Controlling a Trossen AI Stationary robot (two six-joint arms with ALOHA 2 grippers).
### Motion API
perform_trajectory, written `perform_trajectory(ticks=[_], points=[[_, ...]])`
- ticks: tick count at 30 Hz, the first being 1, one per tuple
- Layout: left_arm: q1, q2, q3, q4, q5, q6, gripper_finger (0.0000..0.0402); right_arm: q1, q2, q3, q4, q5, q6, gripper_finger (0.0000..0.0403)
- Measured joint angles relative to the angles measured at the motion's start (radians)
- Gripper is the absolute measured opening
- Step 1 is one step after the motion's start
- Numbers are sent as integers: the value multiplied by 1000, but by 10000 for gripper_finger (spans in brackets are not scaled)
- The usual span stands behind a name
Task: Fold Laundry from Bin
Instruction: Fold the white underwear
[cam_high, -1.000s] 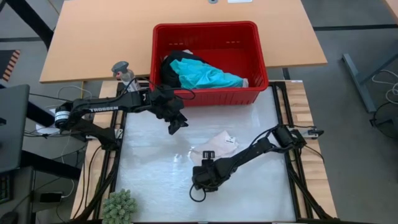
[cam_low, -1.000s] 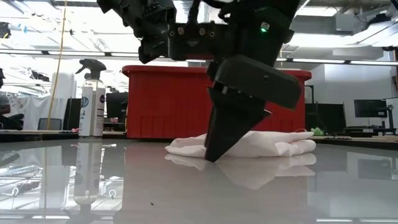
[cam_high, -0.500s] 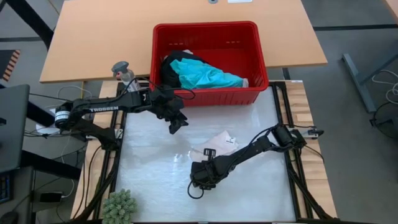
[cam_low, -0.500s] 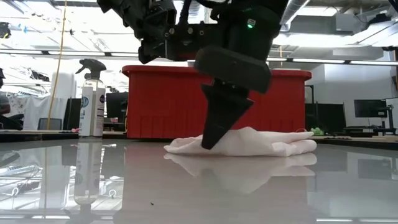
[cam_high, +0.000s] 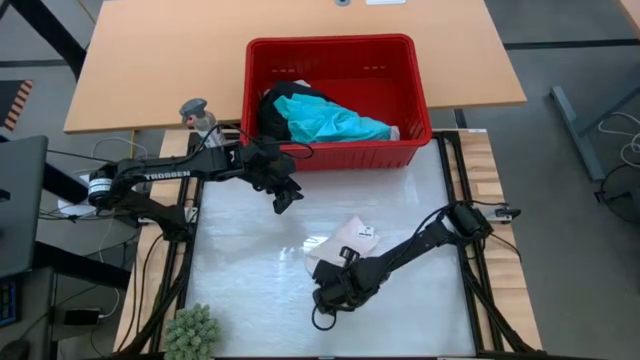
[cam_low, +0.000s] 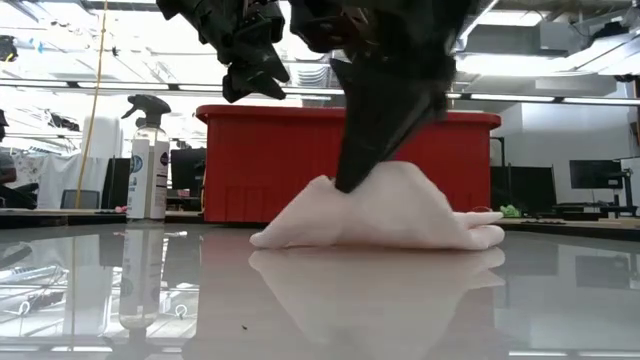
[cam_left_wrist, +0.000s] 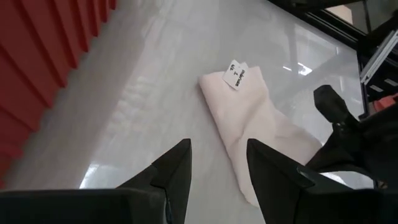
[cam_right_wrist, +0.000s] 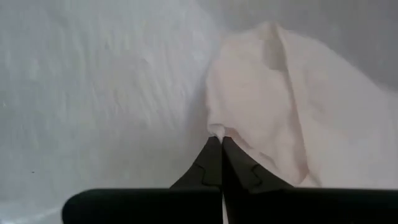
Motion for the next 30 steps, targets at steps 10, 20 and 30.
perform_trajectory(ticks=[10,20,30], points=[[-28,19,1,18,61,62,142,77,1,0,-24,78,303,18],[-158,214,2,332,323,443,142,128,1,0,-73,140,385,18],[-239,517,1,595,391,439,142,145,1,0,-73,121,391,18]])
